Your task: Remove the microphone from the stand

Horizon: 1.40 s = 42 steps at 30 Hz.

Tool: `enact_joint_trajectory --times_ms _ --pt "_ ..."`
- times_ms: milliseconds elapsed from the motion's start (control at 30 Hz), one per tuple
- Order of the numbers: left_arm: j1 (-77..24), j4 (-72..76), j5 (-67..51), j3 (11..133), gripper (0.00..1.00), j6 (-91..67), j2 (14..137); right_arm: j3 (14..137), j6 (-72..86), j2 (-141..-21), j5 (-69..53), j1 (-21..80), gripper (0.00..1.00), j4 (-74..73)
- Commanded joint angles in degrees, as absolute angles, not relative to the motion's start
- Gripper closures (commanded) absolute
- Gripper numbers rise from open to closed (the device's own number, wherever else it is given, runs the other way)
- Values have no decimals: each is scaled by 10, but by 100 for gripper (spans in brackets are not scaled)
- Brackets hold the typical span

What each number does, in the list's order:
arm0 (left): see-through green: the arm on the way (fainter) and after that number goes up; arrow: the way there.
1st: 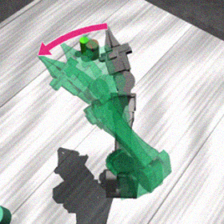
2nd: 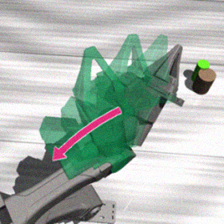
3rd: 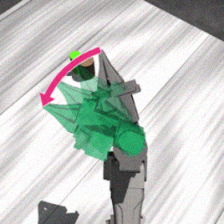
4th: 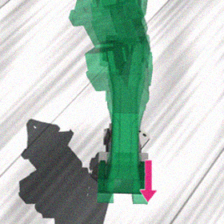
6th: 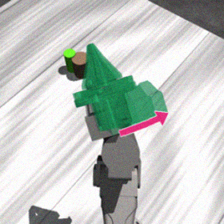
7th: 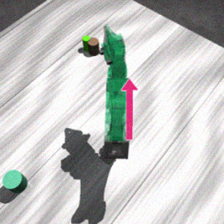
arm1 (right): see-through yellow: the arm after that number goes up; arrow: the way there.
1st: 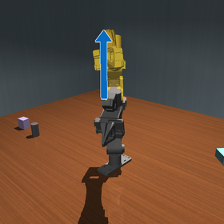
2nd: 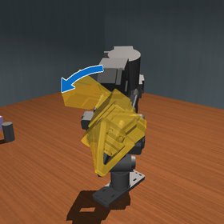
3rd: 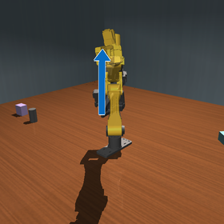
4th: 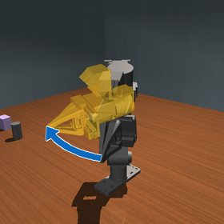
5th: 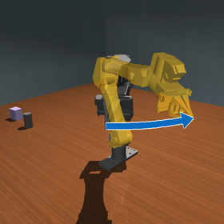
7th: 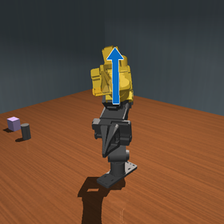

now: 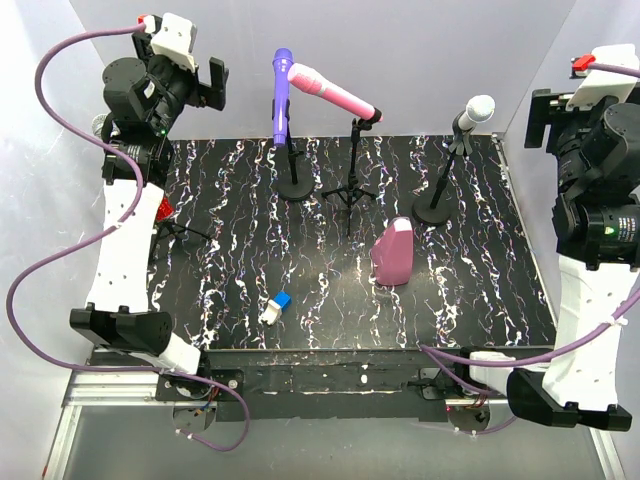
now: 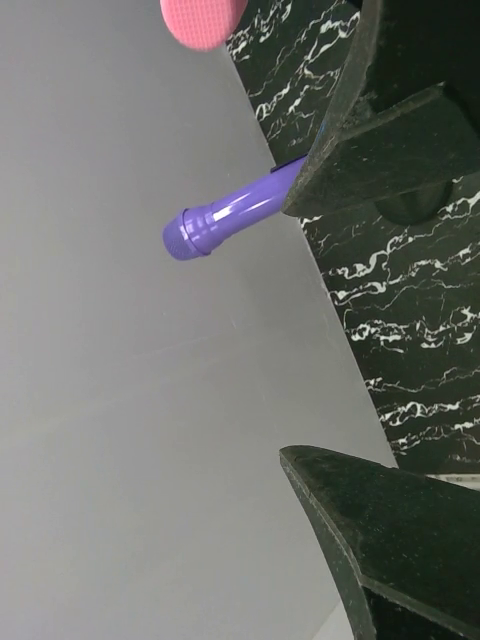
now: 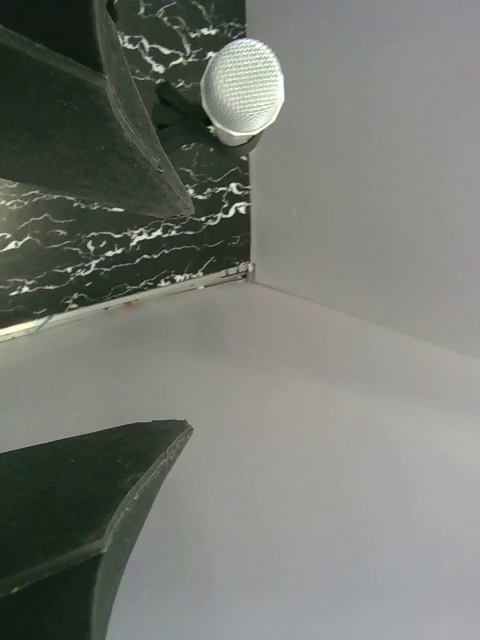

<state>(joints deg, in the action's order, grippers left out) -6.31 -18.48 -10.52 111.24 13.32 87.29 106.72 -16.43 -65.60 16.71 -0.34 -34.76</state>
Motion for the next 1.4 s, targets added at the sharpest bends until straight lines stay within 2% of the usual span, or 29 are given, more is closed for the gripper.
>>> enact_joint_trajectory --times_ms 0,133,200,367,567,1000,1167,1367 --pt "-65 -202 -157 1123 2 106 873 1067 -179 -632 159 -1 11 -375" --pt "-65 -245 -295 1110 2 149 867 1005 -187 -572 -68 0 16 -446" --pt "-67 -271 -376 1081 4 201 845 984 -153 -562 -96 -1 17 -445" --pt "-79 -336 -445 1021 7 243 813 1046 -105 -632 -32 -1 20 -483" --pt "-94 -367 -480 986 14 161 812 1092 -73 -692 -36 0 20 -478" --pt "-103 -370 -458 958 13 181 802 1171 -5 -808 -27 22 14 -441" --pt "-103 -368 -461 972 13 189 814 1213 12 -862 57 35 14 -447" --pt "-105 -369 -469 996 14 192 831 1289 21 -931 94 41 20 -485"
